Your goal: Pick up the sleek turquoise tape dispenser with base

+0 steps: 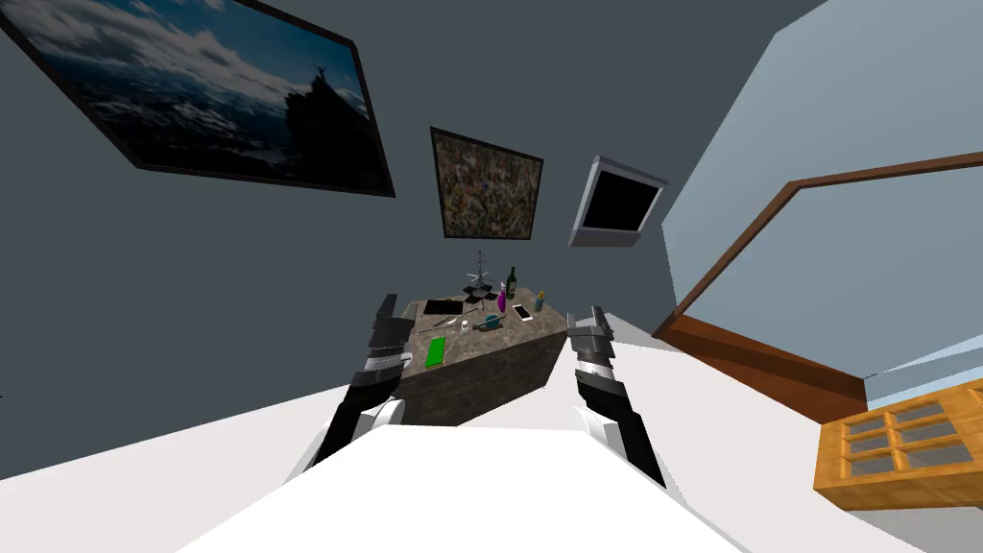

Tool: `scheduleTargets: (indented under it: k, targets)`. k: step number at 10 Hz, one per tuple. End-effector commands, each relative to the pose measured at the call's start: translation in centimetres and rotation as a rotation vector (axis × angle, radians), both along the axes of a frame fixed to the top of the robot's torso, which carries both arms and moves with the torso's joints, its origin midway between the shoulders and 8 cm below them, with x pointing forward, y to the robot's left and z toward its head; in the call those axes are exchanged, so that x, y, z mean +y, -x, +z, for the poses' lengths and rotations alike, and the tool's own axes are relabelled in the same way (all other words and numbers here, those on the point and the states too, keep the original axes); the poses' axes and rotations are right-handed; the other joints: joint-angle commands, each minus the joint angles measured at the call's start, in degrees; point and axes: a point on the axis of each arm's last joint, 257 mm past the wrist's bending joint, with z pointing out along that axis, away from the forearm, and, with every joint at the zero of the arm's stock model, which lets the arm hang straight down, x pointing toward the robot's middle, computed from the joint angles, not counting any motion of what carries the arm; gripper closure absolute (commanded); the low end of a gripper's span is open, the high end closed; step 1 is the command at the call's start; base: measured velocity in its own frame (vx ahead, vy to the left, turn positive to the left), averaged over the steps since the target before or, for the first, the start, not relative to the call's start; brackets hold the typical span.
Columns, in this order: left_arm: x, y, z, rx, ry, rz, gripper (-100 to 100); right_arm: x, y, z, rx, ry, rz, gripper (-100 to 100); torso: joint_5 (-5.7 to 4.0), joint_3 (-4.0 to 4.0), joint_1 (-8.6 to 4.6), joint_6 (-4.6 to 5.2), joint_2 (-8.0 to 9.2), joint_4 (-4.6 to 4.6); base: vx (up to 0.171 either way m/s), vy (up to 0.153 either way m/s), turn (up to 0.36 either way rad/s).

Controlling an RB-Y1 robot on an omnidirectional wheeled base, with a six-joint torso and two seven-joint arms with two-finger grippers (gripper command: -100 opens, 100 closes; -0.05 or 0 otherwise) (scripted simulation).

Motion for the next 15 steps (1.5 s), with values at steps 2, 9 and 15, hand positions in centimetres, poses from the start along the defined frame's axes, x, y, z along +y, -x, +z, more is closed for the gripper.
scheduleTargets:
  k: [2,9,15]
  targets:
    - [-0.1,-1.8,-1.1,0.047,-0.027,-0.013,-100,0.0,0.0,0.0,0.0,0.0,0.0,0,-0.03,0.01,-0.16,-0.01,0.02,0.0,-0.012,-0.068,0.125]
    - [0.8,-7.6,-4.8,0.197,-0.064,-0.019,-100,0.0,0.0,0.0,0.0,0.0,0.0,0,-0.08,-0.04,-0.37,0.0,-0.07,-0.01,-0.007,-0.104,0.101]
    - [2.7,-13.9,-8.7,0.354,-0.06,0.002,-100,0.0,0.0,0.0,0.0,0.0,0.0,0,-0.07,-0.07,-0.27,0.0,-0.12,-0.03,0.007,-0.093,0.095]
